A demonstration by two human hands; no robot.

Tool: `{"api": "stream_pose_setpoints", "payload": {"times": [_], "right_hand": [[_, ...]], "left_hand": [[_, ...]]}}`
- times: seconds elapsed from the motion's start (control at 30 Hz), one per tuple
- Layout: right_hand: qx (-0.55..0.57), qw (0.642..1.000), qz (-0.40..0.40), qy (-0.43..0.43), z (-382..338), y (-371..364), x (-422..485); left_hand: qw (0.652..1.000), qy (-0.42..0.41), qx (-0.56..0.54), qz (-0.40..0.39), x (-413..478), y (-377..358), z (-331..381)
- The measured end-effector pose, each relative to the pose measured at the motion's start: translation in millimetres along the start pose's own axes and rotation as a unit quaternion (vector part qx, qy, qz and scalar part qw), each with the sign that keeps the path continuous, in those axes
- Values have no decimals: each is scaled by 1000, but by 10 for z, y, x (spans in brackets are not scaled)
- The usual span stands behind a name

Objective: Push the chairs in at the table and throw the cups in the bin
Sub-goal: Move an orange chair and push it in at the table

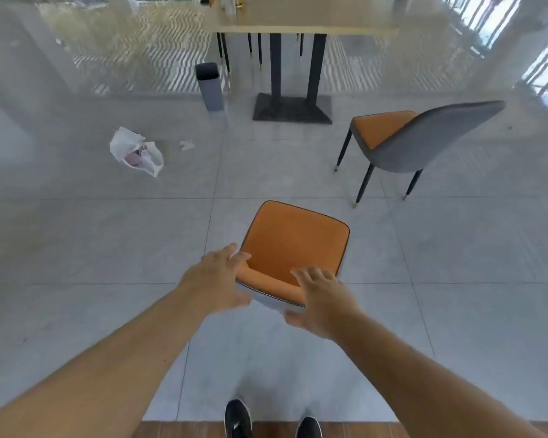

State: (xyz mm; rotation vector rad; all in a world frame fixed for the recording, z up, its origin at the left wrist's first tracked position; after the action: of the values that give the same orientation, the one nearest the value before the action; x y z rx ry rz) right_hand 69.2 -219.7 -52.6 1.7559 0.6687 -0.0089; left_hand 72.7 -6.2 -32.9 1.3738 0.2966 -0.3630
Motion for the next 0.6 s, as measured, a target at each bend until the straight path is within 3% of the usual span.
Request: {"api": "stream_pose_setpoints", "payload": {"times": [0.13,0.6], "right_hand": [[-22,998,-59,-22,58,-461,252],[-70,995,-55,-50,410,36,1327]], "left_hand": [[996,9,24,-86,295,-361,-203],[997,-49,-52,13,1359,39,-416]]}}
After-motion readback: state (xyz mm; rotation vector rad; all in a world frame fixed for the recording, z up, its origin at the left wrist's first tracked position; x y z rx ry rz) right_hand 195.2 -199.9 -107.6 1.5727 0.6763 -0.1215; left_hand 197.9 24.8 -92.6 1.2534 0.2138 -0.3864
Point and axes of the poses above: each hand's wrist, its own x-axis towards the middle knuckle, its own y-axis out of the back of the hand, z = x × y, the point moved 8 cm from there along x, towards the middle knuckle
